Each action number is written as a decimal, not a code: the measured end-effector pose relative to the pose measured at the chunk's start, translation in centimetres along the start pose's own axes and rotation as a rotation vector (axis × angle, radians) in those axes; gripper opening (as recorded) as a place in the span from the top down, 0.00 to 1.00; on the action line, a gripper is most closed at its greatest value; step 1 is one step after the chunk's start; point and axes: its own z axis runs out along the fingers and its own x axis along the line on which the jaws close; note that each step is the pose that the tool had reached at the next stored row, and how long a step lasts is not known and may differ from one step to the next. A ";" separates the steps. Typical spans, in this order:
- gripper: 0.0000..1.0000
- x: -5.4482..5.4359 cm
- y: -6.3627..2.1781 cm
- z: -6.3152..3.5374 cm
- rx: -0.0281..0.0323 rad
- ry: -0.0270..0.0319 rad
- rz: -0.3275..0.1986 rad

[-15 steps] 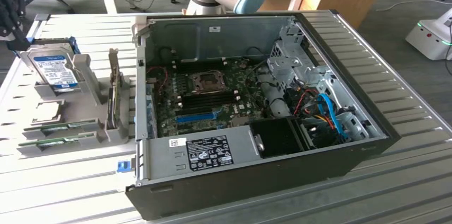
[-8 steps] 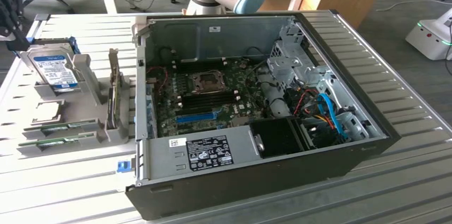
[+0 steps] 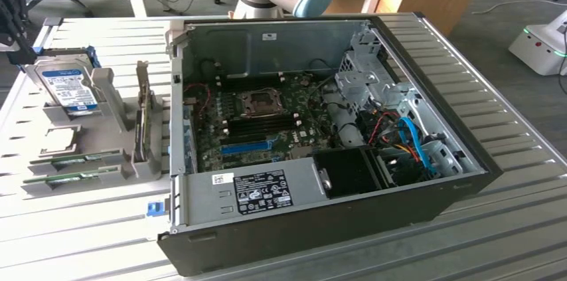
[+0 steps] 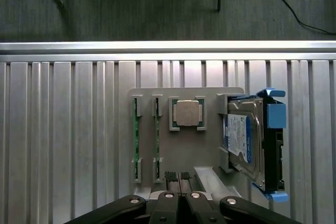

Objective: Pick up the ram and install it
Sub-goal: 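Pick up the ram and move it above insertion slot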

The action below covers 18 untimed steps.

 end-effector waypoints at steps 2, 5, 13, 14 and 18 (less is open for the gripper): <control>0.89 0.0 0.00 0.00 0.0000 0.0000 0.000; 0.89 0.0 0.00 0.00 0.0000 0.0003 -0.006; 0.89 0.1 0.00 0.00 -0.0001 0.0009 -0.020; 0.89 0.1 0.00 0.00 -0.0001 0.0009 -0.020; 0.89 0.1 0.00 0.00 0.0000 0.0009 -0.021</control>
